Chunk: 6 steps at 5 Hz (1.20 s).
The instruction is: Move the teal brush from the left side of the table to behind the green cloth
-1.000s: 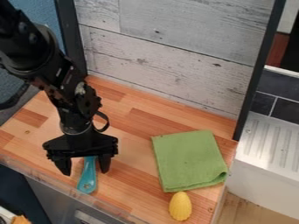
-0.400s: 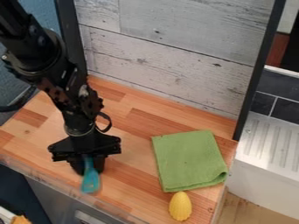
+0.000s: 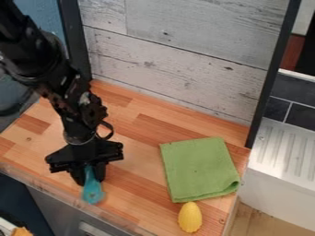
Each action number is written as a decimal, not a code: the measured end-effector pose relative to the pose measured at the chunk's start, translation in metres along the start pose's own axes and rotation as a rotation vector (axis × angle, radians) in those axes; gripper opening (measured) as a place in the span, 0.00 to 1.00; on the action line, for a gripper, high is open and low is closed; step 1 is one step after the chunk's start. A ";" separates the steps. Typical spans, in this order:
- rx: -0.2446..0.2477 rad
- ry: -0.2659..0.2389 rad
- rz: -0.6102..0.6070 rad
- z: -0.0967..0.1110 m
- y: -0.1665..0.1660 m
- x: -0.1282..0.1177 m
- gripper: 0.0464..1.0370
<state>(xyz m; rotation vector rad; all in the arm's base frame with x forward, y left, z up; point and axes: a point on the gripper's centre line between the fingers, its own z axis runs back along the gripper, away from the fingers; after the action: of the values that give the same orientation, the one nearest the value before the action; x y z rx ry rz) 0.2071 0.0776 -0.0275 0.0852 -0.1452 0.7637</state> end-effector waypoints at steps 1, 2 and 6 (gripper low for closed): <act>0.019 -0.016 0.076 0.014 0.001 0.002 0.29; -0.012 -0.021 0.162 0.030 -0.010 0.007 0.29; -0.087 -0.024 0.594 0.051 -0.100 0.054 0.29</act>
<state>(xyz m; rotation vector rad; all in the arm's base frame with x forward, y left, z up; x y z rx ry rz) 0.3097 0.0360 0.0296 -0.0354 -0.2306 1.3477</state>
